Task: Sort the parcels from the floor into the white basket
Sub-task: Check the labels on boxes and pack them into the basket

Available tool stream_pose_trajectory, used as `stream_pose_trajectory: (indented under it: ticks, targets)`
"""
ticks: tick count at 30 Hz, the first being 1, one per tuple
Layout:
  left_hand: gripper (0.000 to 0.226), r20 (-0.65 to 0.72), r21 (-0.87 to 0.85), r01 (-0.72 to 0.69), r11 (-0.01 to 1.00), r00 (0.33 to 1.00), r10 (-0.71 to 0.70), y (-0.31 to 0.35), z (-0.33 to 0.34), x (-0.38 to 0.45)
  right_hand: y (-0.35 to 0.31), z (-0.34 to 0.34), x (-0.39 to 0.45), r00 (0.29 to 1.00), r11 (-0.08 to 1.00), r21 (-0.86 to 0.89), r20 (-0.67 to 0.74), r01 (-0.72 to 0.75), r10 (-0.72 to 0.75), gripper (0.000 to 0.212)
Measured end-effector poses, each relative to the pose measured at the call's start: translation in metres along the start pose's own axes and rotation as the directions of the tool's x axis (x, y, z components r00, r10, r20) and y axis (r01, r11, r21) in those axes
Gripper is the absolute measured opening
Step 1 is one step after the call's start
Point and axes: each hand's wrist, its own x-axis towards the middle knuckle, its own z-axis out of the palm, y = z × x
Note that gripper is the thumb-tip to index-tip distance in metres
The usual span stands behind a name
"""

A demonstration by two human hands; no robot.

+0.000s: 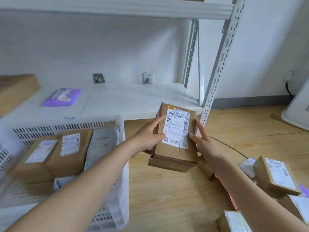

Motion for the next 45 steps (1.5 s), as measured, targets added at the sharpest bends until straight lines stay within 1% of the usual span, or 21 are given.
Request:
stream_pose_trajectory:
  ticks: [2, 6, 9, 12, 16, 19, 22, 24, 27, 29, 32, 35, 37, 39, 41, 43, 44, 45]
  targets:
    - [0.067, -0.03, 0.012, 0.006, 1.0, 1.0, -0.006, -0.01, -0.024, -0.017, -0.005, 0.03, -0.004, 0.999, 0.999, -0.025, 0.046, 0.028, -0.027, 0.057]
    - [0.065, -0.093, -0.031, 0.051, 0.998, 0.994, -0.054, -0.035, -0.069, -0.047, -0.01, 0.084, -0.011, 0.988, 0.996, -0.053, 0.136, 0.076, -0.068, 0.059]
    - [0.063, -0.119, -0.085, 0.087, 0.993, 0.988, -0.097, -0.06, -0.1, -0.068, -0.012, 0.124, -0.017, 0.966, 0.991, -0.095, 0.247, 0.098, -0.072, 0.054]
    - [0.059, -0.152, -0.114, 0.14, 0.984, 0.976, -0.157, -0.092, -0.126, -0.086, -0.011, 0.163, -0.017, 0.937, 0.984, -0.166, 0.349, 0.061, 0.0, 0.046]
    - [0.053, -0.146, -0.086, 0.307, 0.948, 0.937, -0.317, -0.142, -0.151, -0.104, 0.004, 0.209, -0.014, 0.872, 0.955, -0.294, 0.454, -0.044, 0.18, 0.046]
    - [0.047, -0.146, -0.093, 0.397, 0.913, 0.902, -0.407, -0.172, -0.161, -0.111, 0.015, 0.24, -0.009, 0.842, 0.913, -0.393, 0.454, -0.104, 0.292, 0.043]
    - [0.039, -0.157, -0.178, 0.47, 0.864, 0.854, -0.497, -0.195, -0.171, -0.109, 0.02, 0.264, 0.003, 0.824, 0.867, -0.468, 0.415, -0.172, 0.387, 0.034]
    - [0.034, -0.138, -0.207, 0.529, 0.823, 0.817, -0.56, -0.208, -0.177, -0.105, 0.023, 0.276, 0.011, 0.796, 0.824, -0.522, 0.392, -0.221, 0.462, 0.029]
    - [0.021, -0.085, -0.211, 0.618, 0.757, 0.76, -0.644, -0.222, -0.184, -0.099, 0.032, 0.29, 0.024, 0.741, 0.757, -0.576, 0.353, -0.309, 0.571, 0.037]
    - [0.013, -0.056, -0.198, 0.664, 0.721, 0.727, -0.685, -0.232, -0.189, -0.096, 0.04, 0.301, 0.03, 0.717, 0.736, -0.585, 0.344, -0.341, 0.606, 0.039]
    - [0.012, -0.029, -0.158, 0.678, 0.718, 0.723, -0.69, -0.249, -0.19, -0.097, 0.055, 0.315, 0.037, 0.722, 0.739, -0.602, 0.361, -0.304, 0.59, 0.032]
    - [0.032, 0.011, -0.192, 0.672, 0.715, 0.73, -0.683, -0.261, -0.19, -0.096, 0.065, 0.323, 0.043, 0.721, 0.74, -0.606, 0.369, -0.292, 0.586, 0.029]
    - [0.038, 0.037, -0.182, 0.669, 0.721, 0.737, -0.674, -0.264, -0.191, -0.091, 0.067, 0.324, 0.049, 0.708, 0.73, -0.623, 0.38, -0.28, 0.596, 0.029]
    - [0.037, 0.041, -0.168, 0.665, 0.727, 0.742, -0.669, -0.265, -0.194, -0.087, 0.066, 0.321, 0.055, 0.678, 0.728, -0.611, 0.394, -0.311, 0.62, 0.029]
    - [0.029, 0.018, -0.203, 0.661, 0.722, 0.74, -0.672, -0.264, -0.203, -0.086, 0.062, 0.317, 0.062, 0.619, 0.714, -0.574, 0.405, -0.401, 0.673, 0.026]
    - [0.024, 0.031, -0.285, 0.677, 0.678, 0.714, -0.7, -0.261, -0.212, -0.089, 0.062, 0.317, 0.064, 0.567, 0.693, -0.579, 0.424, -0.43, 0.706, 0.023]
    - [0.024, 0.055, -0.286, 0.696, 0.658, 0.698, -0.714, -0.259, -0.215, -0.091, 0.065, 0.319, 0.064, 0.558, 0.682, -0.589, 0.418, -0.435, 0.717, 0.026]
    - [0.025, 0.078, -0.249, 0.717, 0.651, 0.685, -0.725, -0.26, -0.216, -0.093, 0.069, 0.322, 0.064, 0.558, 0.671, -0.596, 0.404, -0.44, 0.725, 0.031]
